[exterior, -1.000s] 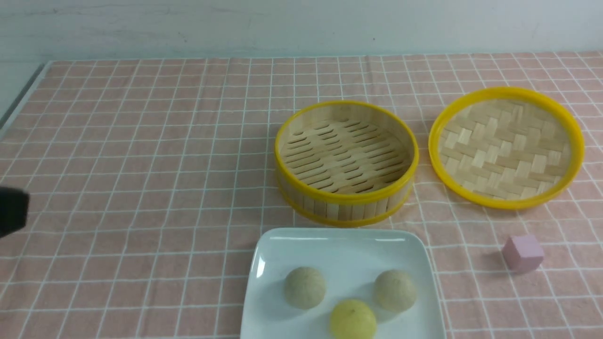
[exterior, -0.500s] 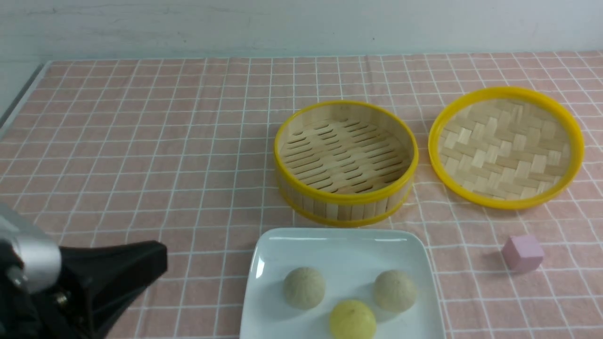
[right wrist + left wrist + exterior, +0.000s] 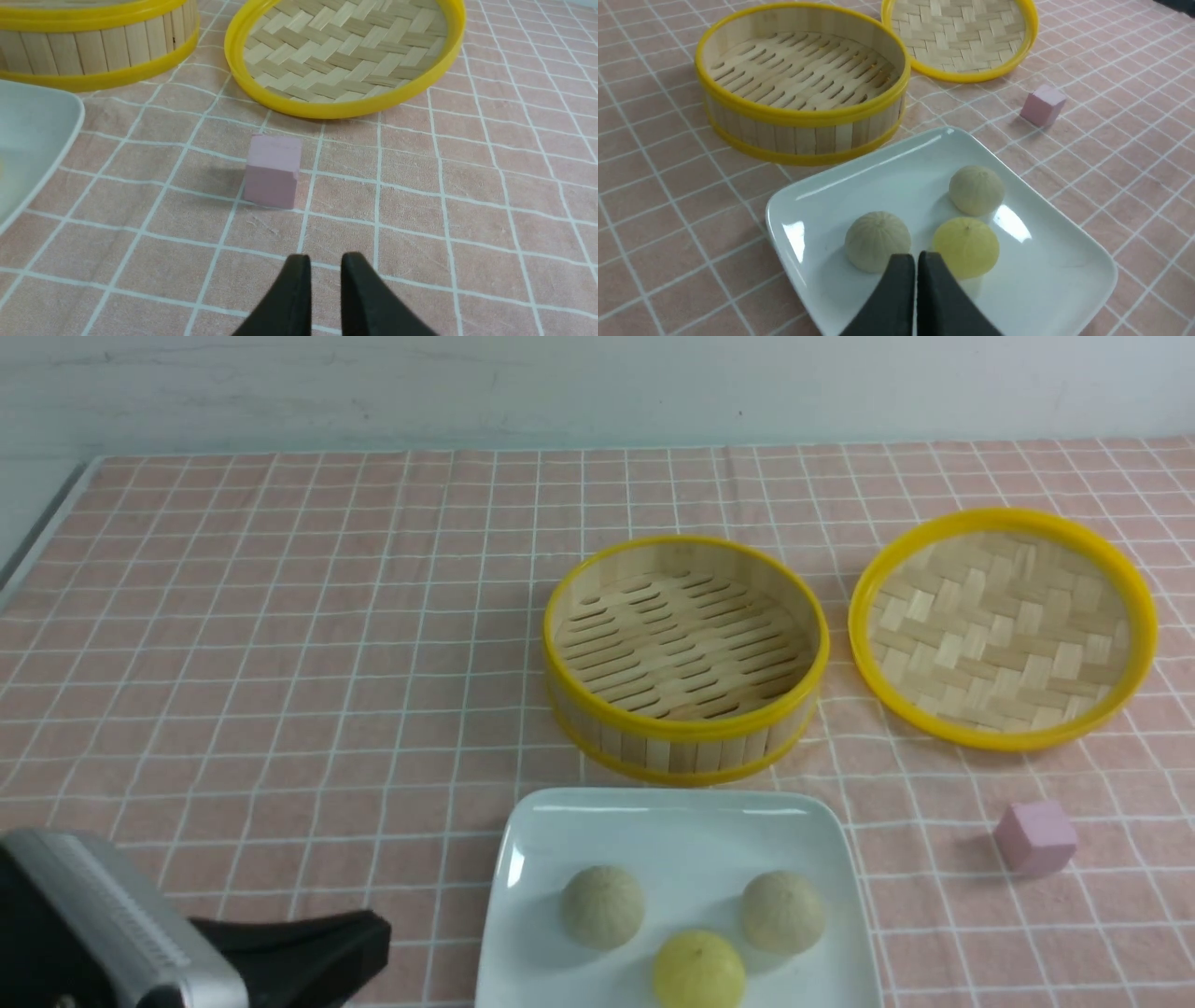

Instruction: Put the steamed buns into the plate on the pink tablecloth.

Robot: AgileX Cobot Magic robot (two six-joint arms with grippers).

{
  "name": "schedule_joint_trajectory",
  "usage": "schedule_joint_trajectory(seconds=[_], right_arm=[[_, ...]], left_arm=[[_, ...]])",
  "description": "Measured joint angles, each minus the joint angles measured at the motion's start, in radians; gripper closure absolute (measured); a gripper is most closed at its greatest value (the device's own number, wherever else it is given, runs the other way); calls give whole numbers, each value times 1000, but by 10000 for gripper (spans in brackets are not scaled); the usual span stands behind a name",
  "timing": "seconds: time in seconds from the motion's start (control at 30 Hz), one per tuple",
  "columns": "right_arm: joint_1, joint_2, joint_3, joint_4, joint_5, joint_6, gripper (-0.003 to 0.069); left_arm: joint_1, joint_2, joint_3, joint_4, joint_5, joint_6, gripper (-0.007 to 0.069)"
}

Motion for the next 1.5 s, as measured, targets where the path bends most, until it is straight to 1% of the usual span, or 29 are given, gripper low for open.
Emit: schedule_joint_trajectory(seconds=[0.03, 0.07, 0.1, 0.13, 0.17, 0.2, 0.27, 0.37, 0.4, 0.43, 0.47, 0.57, 0.63, 0.77, 1.5], right_arm=[[0, 0, 0, 0, 0, 0, 531], [0, 0, 0, 0, 0, 0, 529], [0, 0, 0, 0, 0, 0, 528], [0, 0, 0, 0, 0, 0, 526], [0, 0, 0, 0, 0, 0, 525], [0, 0, 0, 0, 0, 0, 522], [0, 0, 0, 0, 0, 0, 519], [0, 0, 0, 0, 0, 0, 512], [0, 0, 0, 0, 0, 0, 512], [0, 0, 0, 0, 0, 0, 511], [0, 0, 0, 0, 0, 0, 508], [0, 0, 0, 0, 0, 0, 505], [0, 0, 0, 0, 0, 0, 502], [0, 0, 0, 0, 0, 0, 496], [0, 0, 0, 0, 0, 0, 470]], left_arm=[[30, -23, 21, -30, -1, 16, 592], [81, -57, 47, -71, -1, 36, 592], [101, -63, 56, -83, -1, 43, 592], [189, -116, 88, -121, -1, 78, 589], [201, -123, 92, -121, -1, 78, 589], [297, -184, 134, -142, -1, 120, 587], [395, -236, 172, -147, -1, 142, 585], [588, -318, 239, -149, -1, 156, 582], [600, -327, 248, -150, -1, 156, 581], [643, -340, 259, -152, -1, 157, 580], [720, -367, 287, -153, 1, 158, 580], [821, -404, 322, -155, 17, 160, 578], [843, -436, 336, -155, 29, 160, 574], [848, -489, 374, -152, 50, 160, 571], [848, -494, 378, -148, 55, 160, 557]])
